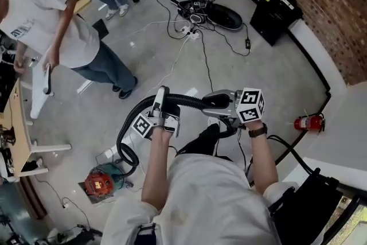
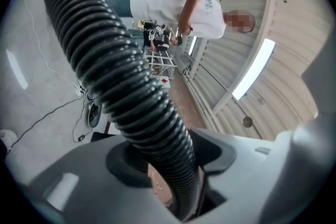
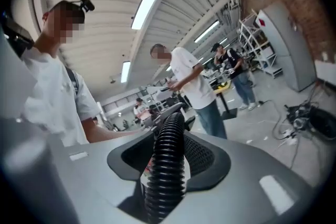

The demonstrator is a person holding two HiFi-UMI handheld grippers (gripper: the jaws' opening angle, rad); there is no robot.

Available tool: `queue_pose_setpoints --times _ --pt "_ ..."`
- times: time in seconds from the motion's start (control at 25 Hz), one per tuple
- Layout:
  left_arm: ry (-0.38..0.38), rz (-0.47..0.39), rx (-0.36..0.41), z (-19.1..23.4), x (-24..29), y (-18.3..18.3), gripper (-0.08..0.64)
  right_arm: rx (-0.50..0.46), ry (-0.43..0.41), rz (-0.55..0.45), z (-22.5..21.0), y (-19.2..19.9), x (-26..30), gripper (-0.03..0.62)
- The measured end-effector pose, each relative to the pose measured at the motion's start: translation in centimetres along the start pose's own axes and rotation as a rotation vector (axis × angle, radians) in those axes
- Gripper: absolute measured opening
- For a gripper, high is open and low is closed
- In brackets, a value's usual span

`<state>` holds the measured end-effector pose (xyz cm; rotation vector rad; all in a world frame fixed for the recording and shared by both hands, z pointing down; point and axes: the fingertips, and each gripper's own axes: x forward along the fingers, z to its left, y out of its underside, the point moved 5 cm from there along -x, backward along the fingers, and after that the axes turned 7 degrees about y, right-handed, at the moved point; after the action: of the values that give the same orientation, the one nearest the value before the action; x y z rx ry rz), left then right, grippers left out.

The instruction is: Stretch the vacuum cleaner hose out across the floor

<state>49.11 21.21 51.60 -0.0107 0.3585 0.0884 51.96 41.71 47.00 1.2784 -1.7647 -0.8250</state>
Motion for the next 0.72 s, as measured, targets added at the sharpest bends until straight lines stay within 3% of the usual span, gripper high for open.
queue_pose_setpoints --times 0.08,0.2,0.32,0.4,0.6,0.72 --pt "0.01 0.026 -0.048 2.5 4.1 2.5 0.187 -0.052 0.132 0.022 -3.5 0.4 -3.2 0.164" --pt "-0.008 0.037 -0.052 5.4 10.1 5.5 0.158 -0.124 0.314 0.011 -8.8 -0.2 -7.5 0.155" --pt "-0.04 0.044 -0.038 7.7 15.5 8.1 0.144 -0.146 0.467 -0.103 -14.2 -2.8 -12.3 0.315" --pt "-0.048 0.048 -0.03 8.9 18.9 9.0 0.144 -0.165 0.554 -0.099 -17.7 -4.2 -14.4 0.328" --pt "0.006 0.076 -0.056 9.7 28.1 11.8 0.143 -0.258 0.599 0.041 -22.4 -5.6 -16.8 0.356" --pt "0.034 0.139 -0.089 9.5 33.0 16.4 0.143 -0.287 0.598 0.095 -23.6 -5.3 -18.9 0.359"
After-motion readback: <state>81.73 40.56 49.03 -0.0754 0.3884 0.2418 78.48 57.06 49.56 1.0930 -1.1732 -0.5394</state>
